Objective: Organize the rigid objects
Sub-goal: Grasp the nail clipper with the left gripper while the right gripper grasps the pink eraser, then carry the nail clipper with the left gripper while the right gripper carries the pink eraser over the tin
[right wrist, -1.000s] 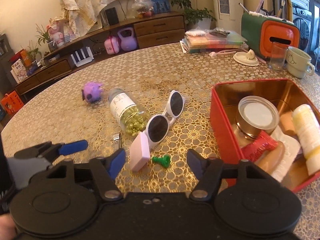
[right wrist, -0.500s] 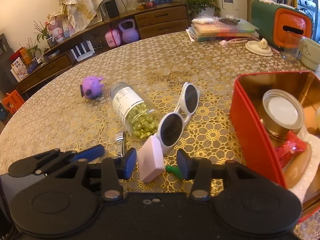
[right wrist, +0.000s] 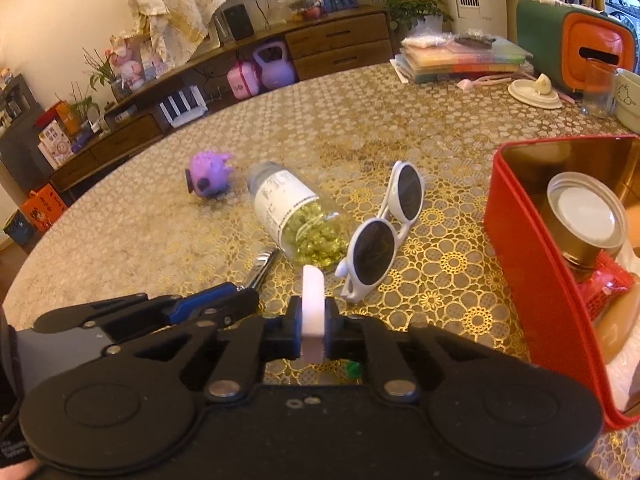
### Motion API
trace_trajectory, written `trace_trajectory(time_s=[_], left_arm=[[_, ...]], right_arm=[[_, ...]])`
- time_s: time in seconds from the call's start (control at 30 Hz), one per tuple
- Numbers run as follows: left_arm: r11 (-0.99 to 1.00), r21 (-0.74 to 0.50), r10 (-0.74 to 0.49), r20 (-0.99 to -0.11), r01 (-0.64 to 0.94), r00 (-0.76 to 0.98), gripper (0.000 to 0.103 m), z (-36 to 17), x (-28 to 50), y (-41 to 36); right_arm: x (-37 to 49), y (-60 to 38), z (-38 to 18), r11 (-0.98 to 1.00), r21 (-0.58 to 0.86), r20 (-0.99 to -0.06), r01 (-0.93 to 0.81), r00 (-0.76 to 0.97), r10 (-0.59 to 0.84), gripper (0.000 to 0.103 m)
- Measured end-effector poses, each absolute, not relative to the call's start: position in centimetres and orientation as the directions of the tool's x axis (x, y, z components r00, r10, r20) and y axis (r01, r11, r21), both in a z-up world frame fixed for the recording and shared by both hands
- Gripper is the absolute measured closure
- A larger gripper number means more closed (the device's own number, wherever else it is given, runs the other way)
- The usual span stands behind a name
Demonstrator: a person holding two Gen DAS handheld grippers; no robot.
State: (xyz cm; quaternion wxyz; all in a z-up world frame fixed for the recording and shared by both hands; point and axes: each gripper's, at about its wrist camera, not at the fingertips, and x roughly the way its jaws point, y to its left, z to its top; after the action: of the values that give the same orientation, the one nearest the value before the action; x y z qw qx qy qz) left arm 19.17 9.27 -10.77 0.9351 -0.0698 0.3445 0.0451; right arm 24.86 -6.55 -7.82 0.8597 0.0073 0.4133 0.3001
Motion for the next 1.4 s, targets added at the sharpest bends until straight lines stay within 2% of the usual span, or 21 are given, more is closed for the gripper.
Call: trace_trajectory(time_s=[0.67,1.4], left_arm=[[0.98,-0.133,0.03,-0.642,-0.149,0.766,0.092,-6.0,18.2,9.6],[0.992,-0.127,-0.061,-0.625,-0.025,0.778,0.092,-1.3,17.7,3.1]], right_arm=[[22.7,-15.0,-2.8,0.861,0.244,-0.634,-0.447,0.598,0.49,0.094],[22.3,-24.2,-1.1,0.922,0.234,-0.604,-0.308,0.698,0.386,0.094]])
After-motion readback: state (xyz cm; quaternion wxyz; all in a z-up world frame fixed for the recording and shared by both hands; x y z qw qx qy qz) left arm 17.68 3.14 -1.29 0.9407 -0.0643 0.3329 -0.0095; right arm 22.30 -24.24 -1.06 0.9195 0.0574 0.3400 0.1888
